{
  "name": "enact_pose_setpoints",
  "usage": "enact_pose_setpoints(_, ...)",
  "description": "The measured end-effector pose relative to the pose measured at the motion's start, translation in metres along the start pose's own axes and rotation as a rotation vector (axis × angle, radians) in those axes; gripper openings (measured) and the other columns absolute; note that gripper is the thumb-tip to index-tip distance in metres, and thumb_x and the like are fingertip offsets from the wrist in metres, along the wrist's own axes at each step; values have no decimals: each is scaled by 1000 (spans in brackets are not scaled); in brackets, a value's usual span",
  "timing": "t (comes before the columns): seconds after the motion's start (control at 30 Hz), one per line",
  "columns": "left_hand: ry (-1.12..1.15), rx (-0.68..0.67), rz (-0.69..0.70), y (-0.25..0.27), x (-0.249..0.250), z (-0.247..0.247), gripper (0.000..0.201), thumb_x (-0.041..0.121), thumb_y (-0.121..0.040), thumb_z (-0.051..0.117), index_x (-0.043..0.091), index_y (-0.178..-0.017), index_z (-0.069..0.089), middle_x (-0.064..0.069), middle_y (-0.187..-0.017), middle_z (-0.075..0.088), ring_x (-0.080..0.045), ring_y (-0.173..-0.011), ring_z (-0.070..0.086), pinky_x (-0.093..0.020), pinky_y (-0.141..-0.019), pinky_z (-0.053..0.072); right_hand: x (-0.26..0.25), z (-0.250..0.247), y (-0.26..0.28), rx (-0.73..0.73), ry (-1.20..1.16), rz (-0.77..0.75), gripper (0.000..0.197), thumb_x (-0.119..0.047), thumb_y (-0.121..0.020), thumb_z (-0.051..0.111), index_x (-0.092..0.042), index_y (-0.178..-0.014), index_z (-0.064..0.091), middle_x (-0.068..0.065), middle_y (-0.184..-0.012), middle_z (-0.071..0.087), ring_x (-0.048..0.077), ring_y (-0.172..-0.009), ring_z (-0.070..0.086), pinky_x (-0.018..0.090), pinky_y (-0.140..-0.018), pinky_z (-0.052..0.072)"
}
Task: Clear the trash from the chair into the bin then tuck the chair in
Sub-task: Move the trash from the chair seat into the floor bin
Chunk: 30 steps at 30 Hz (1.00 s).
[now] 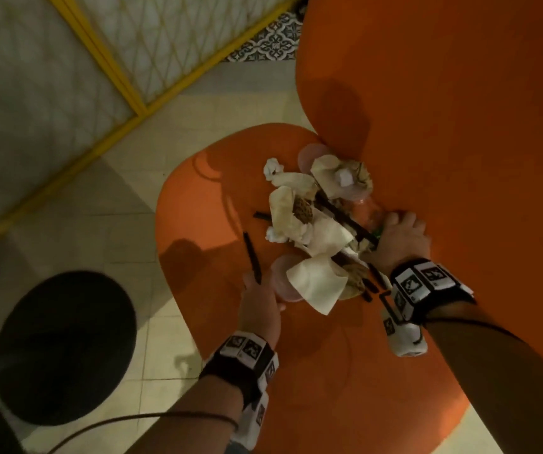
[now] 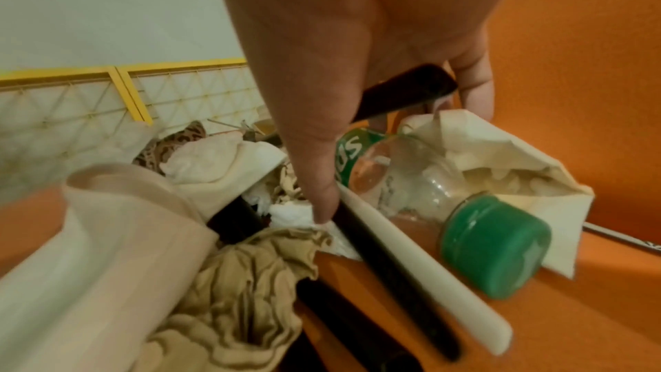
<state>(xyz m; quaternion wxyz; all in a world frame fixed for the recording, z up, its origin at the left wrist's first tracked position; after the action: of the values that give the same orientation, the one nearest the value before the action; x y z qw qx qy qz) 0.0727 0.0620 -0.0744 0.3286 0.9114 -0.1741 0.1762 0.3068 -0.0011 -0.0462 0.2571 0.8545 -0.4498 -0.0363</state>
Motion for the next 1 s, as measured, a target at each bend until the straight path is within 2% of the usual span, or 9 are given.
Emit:
enact_pose_setpoints(0.1,37,-6,31,-11,2,-6,47,7,-87,60,12,-131,45,-17,-138,35,-31,-111,53,-29,-88,46,-3,5,-4,-48,-76,31,96,-57,-67,73,-11,-138,28,15,-136,35,35,-121,39,45,-94,45)
enact_pose_setpoints(0.2,156,16,-15,-19,7,-11,43,3,-90,55,17,-130,48,-7,-136,34,-22,-112,51,-18,-81,41,-1,11,-10,-110,-164,74,99,-52,-66,76,-14,-141,24,14,-140,34,37,-124,39,47,-96,45)
enact_pose_setpoints(0.3,290,20,-33,-26,12,-14,33,2,-93,50,18,-120,54,-4,-128,41,-15,-94,50,-20,-66,45,3,18,-12,-191,-284,146,103,-51,-66,77,-17,-143,20,13,-144,32,38,-128,39,50,-101,43)
enact_pose_setpoints(0.4,432,54,-32,-31,16,-14,22,1,-93,45,17,-106,54,-4,-108,53,-19,-87,57,-16,-57,41,4,24,-8,-179,-299,130,105,-58,-63,75,-19,-143,20,11,-144,35,37,-128,39,52,-101,42)
enact_pose_setpoints(0.5,585,97,-118,-35,20,-11,17,9,-96,45,8,-110,55,4,-90,55,-9,-75,53,-16,-54,37,8,27,-4,-143,-330,124,103,-62,-62,73,-18,-142,24,9,-141,40,35,-125,43,52,-100,43)
enact_pose_setpoints(0.7,570,60,-156,-39,29,-2,31,32,-90,59,6,-108,56,-15,-106,61,-7,-62,55,-8,-36,39,22,35,16,-153,-502,209,81,-51,-60,77,-21,-125,38,6,-115,60,30,-102,59,47,-87,53)
enact_pose_setpoints(0.77,490,66,-171,-42,28,0,33,35,-86,64,9,-103,55,-12,-105,61,-17,-75,60,-15,-47,44,29,39,28,-122,-538,224,73,-46,-64,77,-19,-121,40,5,-103,62,27,-92,61,45,-82,55)
enact_pose_setpoints(0.87,370,42,-202,-42,28,6,46,38,-72,74,13,-106,55,-8,-106,62,-29,-92,64,-45,-73,57,39,46,48,-66,-647,244,69,-44,-68,77,-19,-121,41,3,-98,63,25,-87,61,43,-78,56)
enact_pose_setpoints(1.0,223,35,-152,-36,35,9,48,34,-74,72,8,-110,54,-13,-112,57,-33,-95,62,-37,-72,50,50,52,67,-4,-790,243,67,-41,-70,78,-16,-121,42,7,-105,63,27,-90,61,43,-79,55)
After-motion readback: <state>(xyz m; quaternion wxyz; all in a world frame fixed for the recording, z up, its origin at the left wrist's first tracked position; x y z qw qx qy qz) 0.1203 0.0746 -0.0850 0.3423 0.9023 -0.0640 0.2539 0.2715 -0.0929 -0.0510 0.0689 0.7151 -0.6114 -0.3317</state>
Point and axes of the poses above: each hand's wrist, its own y-axis away from the middle knuckle, its own z-axis out of the palm, x = y × z, the point moved 2 cm from there along -y, towards the middle knuckle
